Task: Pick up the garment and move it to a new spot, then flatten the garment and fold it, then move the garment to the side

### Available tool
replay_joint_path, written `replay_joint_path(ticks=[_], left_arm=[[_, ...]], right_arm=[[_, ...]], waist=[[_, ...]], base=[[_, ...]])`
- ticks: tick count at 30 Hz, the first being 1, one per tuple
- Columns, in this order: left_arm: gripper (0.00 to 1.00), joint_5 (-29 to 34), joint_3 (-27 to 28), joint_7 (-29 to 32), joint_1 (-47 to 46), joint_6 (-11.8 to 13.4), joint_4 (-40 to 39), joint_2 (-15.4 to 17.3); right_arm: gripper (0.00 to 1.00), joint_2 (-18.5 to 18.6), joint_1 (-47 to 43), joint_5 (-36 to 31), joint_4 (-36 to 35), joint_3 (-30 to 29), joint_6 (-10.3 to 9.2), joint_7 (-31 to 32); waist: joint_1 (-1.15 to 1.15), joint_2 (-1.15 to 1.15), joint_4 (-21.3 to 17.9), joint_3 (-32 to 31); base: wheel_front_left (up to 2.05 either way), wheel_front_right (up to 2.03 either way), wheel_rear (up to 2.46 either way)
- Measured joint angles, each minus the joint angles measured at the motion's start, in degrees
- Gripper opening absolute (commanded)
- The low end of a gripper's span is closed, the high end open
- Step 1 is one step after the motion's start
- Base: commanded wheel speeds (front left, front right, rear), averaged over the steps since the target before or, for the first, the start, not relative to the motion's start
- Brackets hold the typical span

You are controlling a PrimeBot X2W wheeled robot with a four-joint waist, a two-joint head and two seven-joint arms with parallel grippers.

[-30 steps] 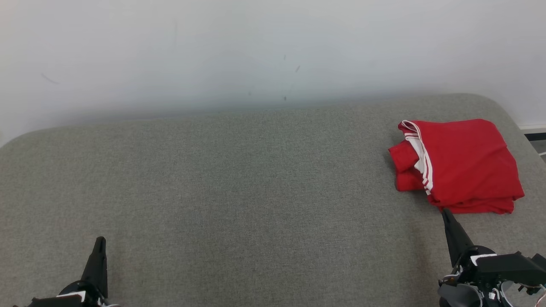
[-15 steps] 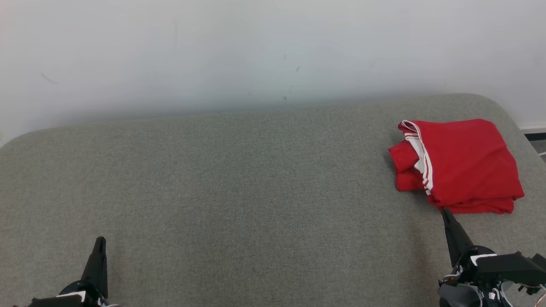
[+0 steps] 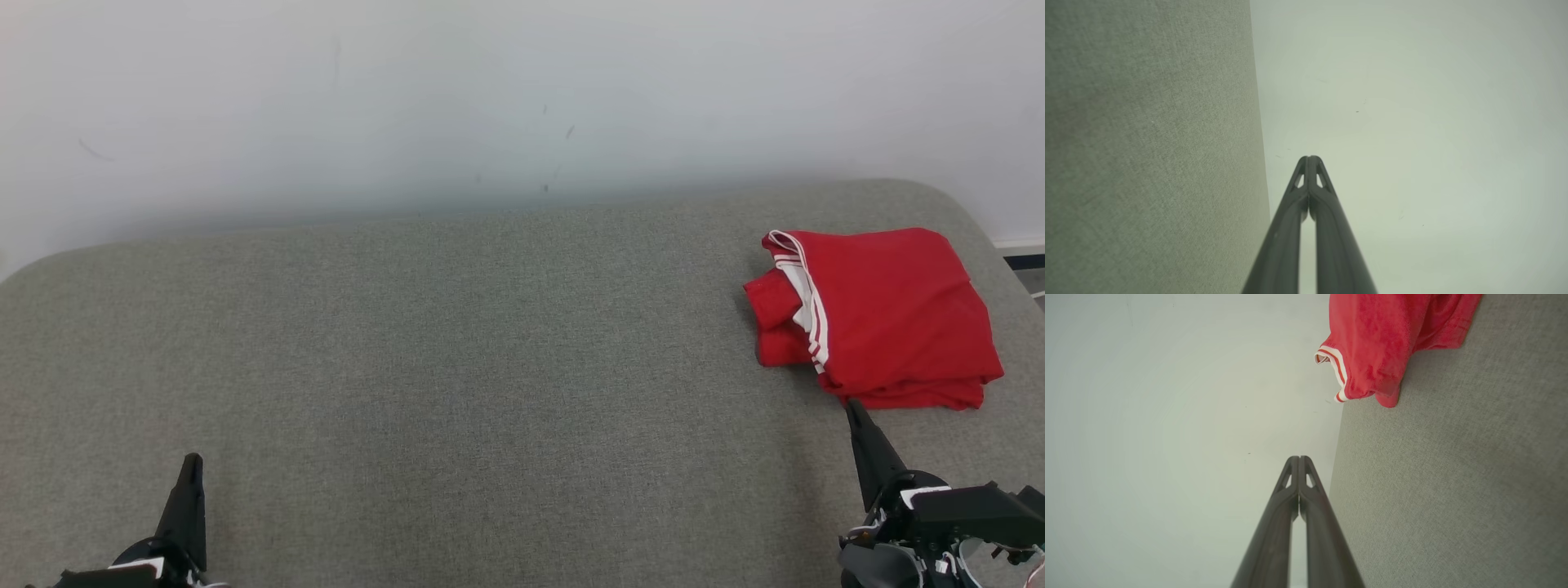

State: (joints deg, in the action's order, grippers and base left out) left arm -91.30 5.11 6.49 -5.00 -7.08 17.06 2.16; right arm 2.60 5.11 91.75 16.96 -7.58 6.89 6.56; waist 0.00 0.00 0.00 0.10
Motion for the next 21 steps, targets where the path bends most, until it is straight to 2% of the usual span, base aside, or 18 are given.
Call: replay_joint_path(ticks=[21], left_arm=[[0.0,0.0,0.0,0.0,0.0,0.0,0.0,0.0]], right_arm=[[0.0,0.0,0.0,0.0,0.0,0.0,0.0,0.0]], waist=[[0.0,0.0,0.0,0.0]], base=[[0.0,0.0,0.0]])
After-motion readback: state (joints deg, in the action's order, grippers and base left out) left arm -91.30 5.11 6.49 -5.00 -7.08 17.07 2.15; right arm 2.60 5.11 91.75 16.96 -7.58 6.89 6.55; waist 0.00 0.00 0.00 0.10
